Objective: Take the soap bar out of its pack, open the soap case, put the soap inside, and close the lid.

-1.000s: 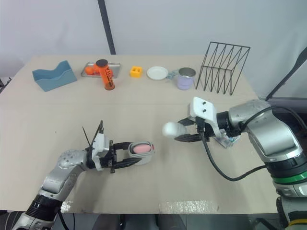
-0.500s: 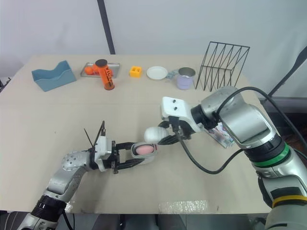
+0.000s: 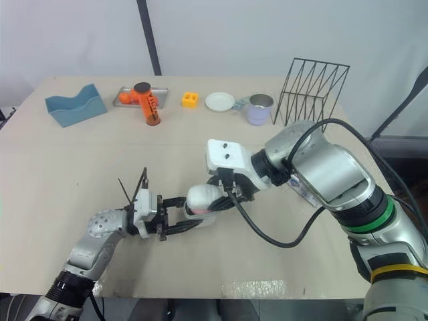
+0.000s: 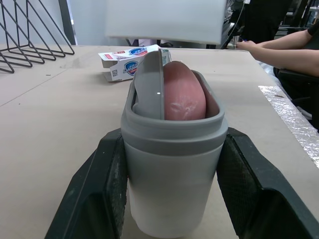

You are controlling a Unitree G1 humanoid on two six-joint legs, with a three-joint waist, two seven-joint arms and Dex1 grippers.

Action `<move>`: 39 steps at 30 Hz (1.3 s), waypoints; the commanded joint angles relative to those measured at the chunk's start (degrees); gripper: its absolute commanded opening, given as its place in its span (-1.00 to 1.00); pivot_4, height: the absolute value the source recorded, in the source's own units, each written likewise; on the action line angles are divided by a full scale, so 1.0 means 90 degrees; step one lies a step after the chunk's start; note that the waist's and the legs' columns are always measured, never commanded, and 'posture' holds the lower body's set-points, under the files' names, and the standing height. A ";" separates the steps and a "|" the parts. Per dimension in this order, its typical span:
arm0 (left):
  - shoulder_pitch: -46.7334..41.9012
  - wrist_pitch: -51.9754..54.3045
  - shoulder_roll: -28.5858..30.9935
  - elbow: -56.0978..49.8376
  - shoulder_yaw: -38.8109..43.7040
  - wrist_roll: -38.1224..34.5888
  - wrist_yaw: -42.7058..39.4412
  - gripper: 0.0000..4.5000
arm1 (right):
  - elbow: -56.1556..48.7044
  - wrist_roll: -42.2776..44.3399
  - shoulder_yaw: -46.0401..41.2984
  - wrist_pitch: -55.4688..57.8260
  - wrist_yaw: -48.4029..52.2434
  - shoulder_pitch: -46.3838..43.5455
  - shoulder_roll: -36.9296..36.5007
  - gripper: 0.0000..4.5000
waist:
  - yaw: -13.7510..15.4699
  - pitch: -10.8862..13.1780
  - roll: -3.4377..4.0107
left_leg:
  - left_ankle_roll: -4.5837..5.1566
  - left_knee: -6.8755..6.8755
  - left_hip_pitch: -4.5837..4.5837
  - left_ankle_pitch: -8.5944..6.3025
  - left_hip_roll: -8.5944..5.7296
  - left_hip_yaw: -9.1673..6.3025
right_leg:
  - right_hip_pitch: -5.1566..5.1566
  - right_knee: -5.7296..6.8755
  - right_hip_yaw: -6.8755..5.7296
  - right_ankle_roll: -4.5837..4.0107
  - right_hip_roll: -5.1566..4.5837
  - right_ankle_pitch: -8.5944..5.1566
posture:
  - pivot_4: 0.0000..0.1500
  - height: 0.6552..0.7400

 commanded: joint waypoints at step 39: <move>0.0097 0.0071 0.0066 -0.0379 -0.0069 0.0003 0.0097 -0.11 | 0.0333 -0.0449 0.0789 0.0062 -0.0047 -0.0026 0.0152 -0.14 | -0.0004 -0.0002 -0.0001 | 0.0000 -0.0001 0.0009 0.0000 0.0002 0.0001 | 0.0005 0.0000 0.0000 -0.0001 0.0002 0.0000 | 1.00 1.00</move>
